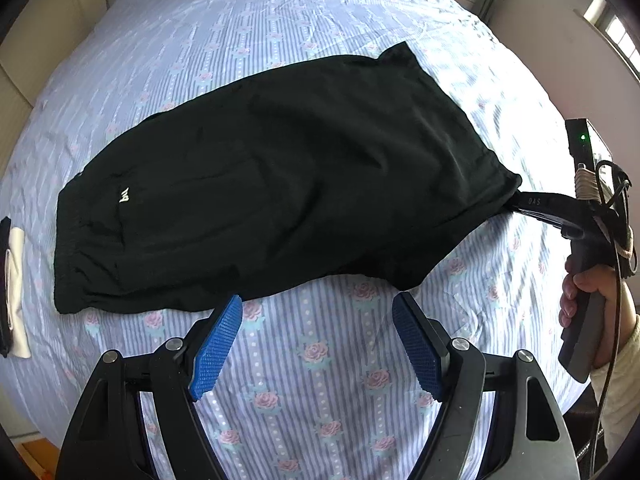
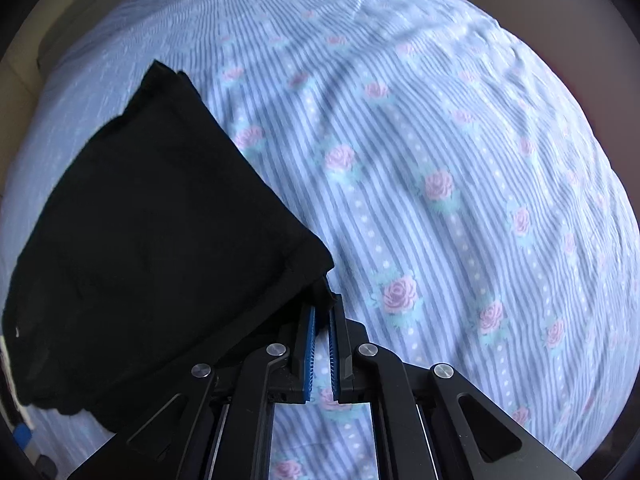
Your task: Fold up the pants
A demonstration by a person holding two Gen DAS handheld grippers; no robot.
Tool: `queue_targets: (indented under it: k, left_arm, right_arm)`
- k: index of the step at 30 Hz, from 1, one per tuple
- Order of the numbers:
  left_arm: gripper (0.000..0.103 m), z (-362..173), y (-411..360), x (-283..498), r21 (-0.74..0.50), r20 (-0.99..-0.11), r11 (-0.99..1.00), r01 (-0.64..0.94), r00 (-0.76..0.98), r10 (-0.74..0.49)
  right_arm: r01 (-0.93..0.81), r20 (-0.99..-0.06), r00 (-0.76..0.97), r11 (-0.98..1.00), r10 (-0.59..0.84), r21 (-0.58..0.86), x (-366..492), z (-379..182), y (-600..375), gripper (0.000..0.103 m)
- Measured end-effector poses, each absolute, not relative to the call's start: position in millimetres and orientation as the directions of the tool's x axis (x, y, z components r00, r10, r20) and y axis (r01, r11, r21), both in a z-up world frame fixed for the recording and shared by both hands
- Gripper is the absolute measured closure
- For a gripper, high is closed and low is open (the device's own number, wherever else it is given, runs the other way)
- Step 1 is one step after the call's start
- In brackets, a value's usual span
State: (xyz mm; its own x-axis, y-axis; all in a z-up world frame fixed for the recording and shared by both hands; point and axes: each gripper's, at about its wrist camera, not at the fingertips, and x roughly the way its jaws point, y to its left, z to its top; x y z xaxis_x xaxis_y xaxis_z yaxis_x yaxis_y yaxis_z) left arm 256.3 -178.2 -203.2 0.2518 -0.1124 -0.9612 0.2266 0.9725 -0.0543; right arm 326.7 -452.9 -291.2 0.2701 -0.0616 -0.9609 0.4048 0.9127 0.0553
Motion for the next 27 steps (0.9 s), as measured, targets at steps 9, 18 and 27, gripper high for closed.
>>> queue_targets:
  k: [9,18,27]
  left_arm:
    - [0.025,-210,-154,247,-0.066,-0.967,0.984,0.168,0.231,-0.105]
    - [0.025,-197,-83,225,-0.061,-0.961,0.997,0.052,0.266,-0.073]
    - [0.025,-162,-69,277,-0.012,-0.917,0.999,0.047,0.398,-0.030]
  right_arm:
    - [0.445,-0.964,0.191,0.892,-0.185,-0.083,297,-280,-438,0.065]
    - [0.319,-0.933,0.337,0.948,-0.124,-0.011,262,-215,-387,0.044]
    - [0.091,-0.846,0.531,0.996,-0.045,0.005,361,-171,-366,0.044]
